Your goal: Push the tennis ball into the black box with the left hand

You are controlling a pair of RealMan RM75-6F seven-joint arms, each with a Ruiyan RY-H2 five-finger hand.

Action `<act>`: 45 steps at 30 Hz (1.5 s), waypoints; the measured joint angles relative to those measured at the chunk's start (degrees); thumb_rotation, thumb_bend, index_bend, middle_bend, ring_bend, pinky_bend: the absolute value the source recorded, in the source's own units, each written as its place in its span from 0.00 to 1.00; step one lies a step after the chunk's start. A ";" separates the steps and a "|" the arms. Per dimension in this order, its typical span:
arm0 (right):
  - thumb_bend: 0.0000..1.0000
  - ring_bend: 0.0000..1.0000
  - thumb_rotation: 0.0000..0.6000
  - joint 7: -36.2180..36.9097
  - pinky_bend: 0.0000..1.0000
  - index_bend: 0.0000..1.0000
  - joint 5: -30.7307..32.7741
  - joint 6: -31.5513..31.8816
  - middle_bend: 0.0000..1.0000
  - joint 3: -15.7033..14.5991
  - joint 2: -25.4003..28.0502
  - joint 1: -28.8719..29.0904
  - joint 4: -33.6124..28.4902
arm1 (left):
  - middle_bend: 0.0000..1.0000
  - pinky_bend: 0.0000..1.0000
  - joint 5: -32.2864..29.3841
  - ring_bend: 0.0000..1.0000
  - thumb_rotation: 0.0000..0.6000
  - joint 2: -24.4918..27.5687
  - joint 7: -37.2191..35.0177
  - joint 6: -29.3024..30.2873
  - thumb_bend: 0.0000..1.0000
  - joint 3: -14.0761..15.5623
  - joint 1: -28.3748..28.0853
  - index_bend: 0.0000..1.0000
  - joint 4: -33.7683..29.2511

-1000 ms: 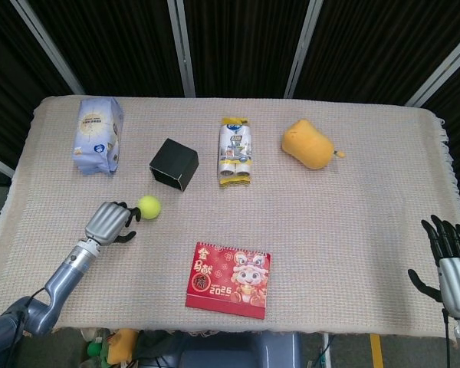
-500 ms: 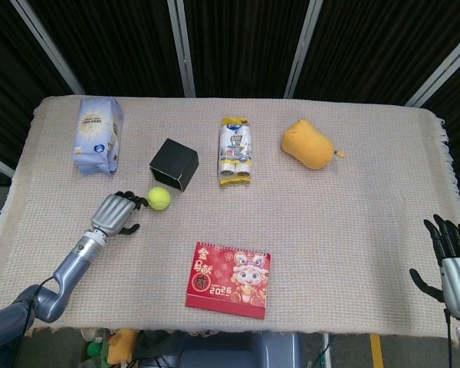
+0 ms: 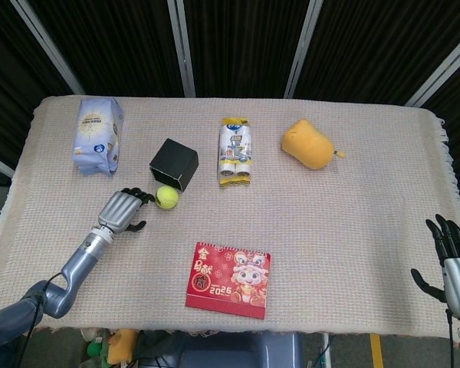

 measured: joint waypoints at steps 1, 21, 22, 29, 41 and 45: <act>0.29 0.00 1.00 0.06 0.02 0.00 0.03 0.04 0.00 0.04 0.00 -0.01 0.01 | 0.35 0.31 0.07 0.22 1.00 -0.04 0.14 0.30 0.24 0.06 0.03 0.29 -0.04; 0.29 0.00 1.00 0.28 0.02 0.00 -0.08 0.25 0.00 0.11 0.00 -0.06 -0.09 | 0.50 0.43 1.41 0.38 1.00 -0.13 0.63 2.32 0.24 1.20 -0.79 0.29 -4.20; 0.29 0.00 1.00 0.40 0.02 0.00 -0.09 0.28 0.00 0.11 0.04 -0.08 -0.08 | 0.50 0.43 1.43 0.38 1.00 -0.25 0.76 2.09 0.24 1.22 -0.98 0.29 -4.17; 0.29 0.00 1.00 1.14 0.02 0.00 -0.28 0.50 0.00 0.07 0.31 -0.19 0.06 | 0.43 0.42 0.50 0.33 1.00 -2.35 0.24 -0.51 0.24 0.54 -2.80 0.26 -2.37; 0.29 0.00 1.00 1.95 0.02 0.00 -0.60 0.62 0.00 -0.07 0.58 -0.28 0.27 | 0.42 0.41 0.32 0.32 1.00 -6.89 -4.61 -2.64 0.24 0.03 -5.62 0.25 4.07; 0.29 0.00 1.00 1.94 0.02 0.00 -0.67 0.67 0.00 -0.12 0.59 -0.32 0.21 | 0.42 0.38 0.72 0.29 1.00 -7.56 -5.75 -1.36 0.24 -0.09 -6.00 0.25 5.59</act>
